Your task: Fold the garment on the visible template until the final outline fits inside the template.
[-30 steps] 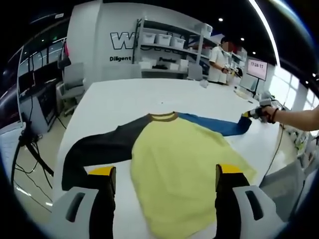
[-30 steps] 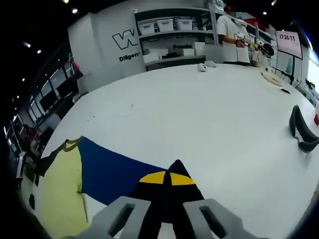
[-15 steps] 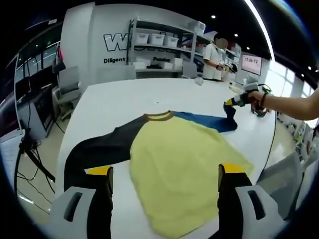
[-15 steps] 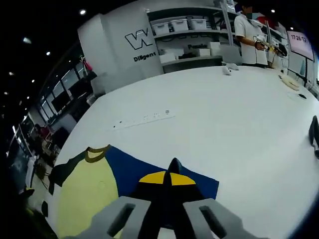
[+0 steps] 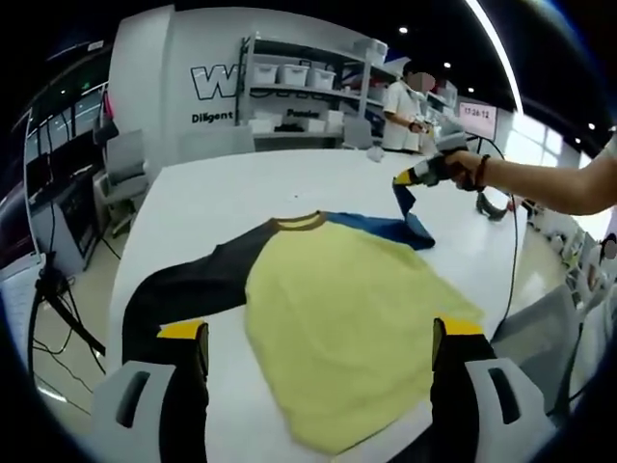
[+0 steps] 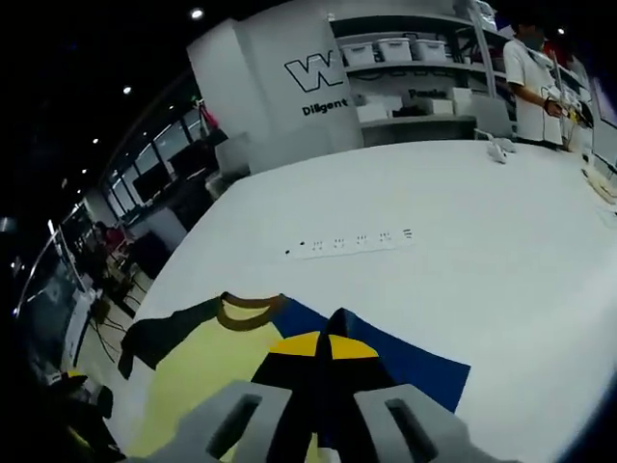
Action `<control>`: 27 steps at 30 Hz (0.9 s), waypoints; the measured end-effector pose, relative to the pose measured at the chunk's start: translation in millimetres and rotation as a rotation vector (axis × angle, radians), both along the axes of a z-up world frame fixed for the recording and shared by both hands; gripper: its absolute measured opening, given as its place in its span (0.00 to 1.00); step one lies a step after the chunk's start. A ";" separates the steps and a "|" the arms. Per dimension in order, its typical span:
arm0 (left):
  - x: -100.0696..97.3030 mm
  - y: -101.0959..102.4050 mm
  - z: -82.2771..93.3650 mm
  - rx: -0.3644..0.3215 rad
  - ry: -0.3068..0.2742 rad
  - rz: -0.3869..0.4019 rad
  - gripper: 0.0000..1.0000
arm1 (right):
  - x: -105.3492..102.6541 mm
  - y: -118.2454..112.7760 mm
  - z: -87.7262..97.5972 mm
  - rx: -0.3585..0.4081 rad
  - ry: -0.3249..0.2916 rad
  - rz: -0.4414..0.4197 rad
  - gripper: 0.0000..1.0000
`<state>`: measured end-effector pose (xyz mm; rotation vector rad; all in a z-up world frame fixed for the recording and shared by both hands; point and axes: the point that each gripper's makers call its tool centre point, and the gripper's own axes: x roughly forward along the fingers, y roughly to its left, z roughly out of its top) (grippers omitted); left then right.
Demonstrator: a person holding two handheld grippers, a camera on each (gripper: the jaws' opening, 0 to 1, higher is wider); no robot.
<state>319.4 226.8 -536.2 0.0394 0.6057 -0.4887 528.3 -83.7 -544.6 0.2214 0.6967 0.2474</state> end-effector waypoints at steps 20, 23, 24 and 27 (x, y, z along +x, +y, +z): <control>-4.6 7.1 3.7 -0.017 -0.003 0.001 0.99 | 21.6 114.5 25.8 0.008 -0.035 0.208 0.00; -5.6 6.9 3.5 -0.017 -0.003 -0.002 0.99 | 23.6 131.3 25.5 0.021 -0.029 0.234 0.00; -5.7 7.1 3.5 -0.017 -0.003 -0.002 0.99 | 23.5 137.0 25.8 0.022 -0.030 0.244 0.00; -6.4 7.8 3.6 -0.017 -0.002 -0.003 0.99 | 21.3 157.8 25.7 0.021 -0.029 0.280 0.00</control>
